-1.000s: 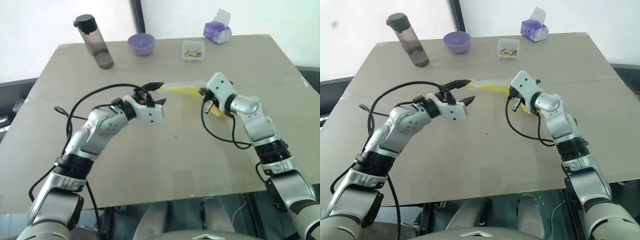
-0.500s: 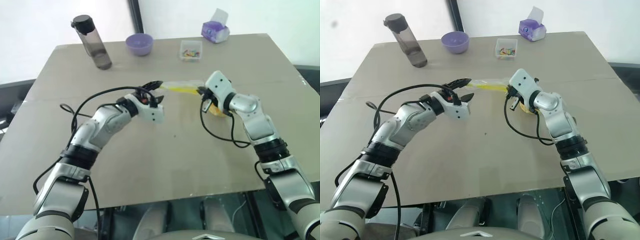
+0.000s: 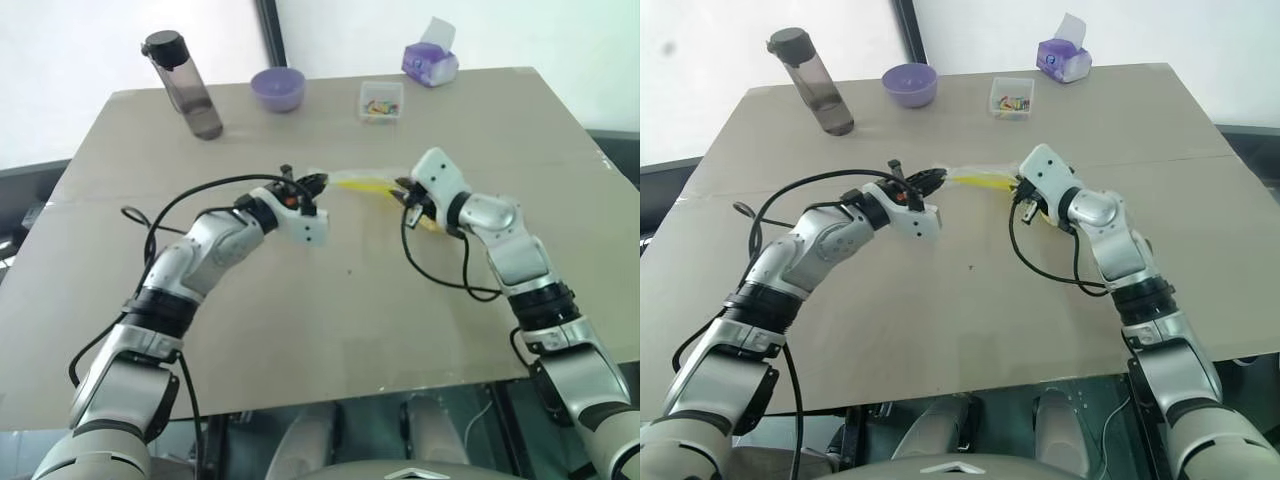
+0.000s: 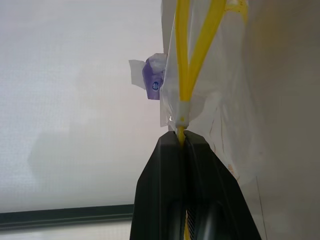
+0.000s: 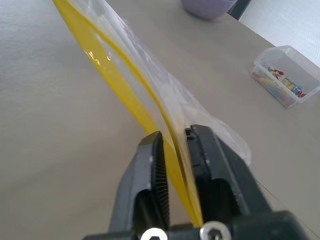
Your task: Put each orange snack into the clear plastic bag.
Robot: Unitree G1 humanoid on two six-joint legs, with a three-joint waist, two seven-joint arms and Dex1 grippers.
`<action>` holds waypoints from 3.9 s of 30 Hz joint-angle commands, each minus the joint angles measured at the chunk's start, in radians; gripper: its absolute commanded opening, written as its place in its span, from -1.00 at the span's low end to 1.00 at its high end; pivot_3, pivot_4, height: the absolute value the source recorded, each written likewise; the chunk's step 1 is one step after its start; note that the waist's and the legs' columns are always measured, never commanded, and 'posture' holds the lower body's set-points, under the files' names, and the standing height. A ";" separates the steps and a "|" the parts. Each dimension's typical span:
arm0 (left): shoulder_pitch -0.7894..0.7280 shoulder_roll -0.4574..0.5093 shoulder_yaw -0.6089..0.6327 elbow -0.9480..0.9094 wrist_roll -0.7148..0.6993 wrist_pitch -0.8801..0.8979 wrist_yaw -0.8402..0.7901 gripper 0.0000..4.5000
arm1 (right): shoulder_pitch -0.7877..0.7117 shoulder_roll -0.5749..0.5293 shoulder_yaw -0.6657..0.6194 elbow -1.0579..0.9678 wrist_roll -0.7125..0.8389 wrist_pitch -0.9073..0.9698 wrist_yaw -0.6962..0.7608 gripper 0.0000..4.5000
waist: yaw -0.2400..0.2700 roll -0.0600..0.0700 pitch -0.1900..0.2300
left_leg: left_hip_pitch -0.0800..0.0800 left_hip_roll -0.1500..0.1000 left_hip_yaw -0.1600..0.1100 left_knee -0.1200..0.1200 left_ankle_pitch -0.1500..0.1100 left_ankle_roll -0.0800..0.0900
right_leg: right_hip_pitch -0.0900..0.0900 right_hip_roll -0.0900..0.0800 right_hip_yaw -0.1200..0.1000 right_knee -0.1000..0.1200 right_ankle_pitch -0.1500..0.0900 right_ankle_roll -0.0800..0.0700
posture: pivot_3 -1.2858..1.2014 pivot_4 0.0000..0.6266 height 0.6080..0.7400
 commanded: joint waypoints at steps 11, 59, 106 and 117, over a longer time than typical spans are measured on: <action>0.095 -0.217 0.146 -0.165 -0.495 0.444 -0.285 -1.00 | -0.003 -0.009 -0.042 -0.190 0.041 -0.135 -0.046 0.08 | -0.012 0.000 0.000 | -0.001 0.001 0.000 0.004 0.000 0.000 | 0.000 0.000 0.000 0.002 0.000 0.000 | 0.03 -0.52 1.00; 0.148 -0.205 0.058 -0.248 -0.430 0.393 -0.304 -1.00 | -0.058 -0.076 0.144 0.136 -0.210 -0.395 -0.095 0.96 | -0.014 0.000 0.000 | -0.001 0.000 -0.001 0.008 0.000 0.000 | 0.002 0.000 0.000 0.003 0.000 0.000 | 0.03 -0.52 1.00; 0.091 -0.278 0.061 -0.165 -0.393 0.533 -0.187 -1.00 | 0.184 -0.142 -0.210 -0.023 0.374 0.309 0.098 -0.91 | 0.008 0.000 -0.001 | 0.000 0.000 -0.001 0.010 0.000 0.000 | 0.003 0.000 0.000 0.004 0.000 0.000 | 0.03 -0.52 1.00; 0.104 -0.272 0.029 -0.128 -0.361 0.465 -0.182 -1.00 | 0.118 -0.193 -0.240 -0.197 0.517 0.443 0.178 -0.91 | 0.009 0.000 -0.001 | -0.001 0.000 -0.001 0.009 0.000 0.000 | 0.003 0.000 0.000 0.004 0.000 0.000 | 0.03 -0.52 1.00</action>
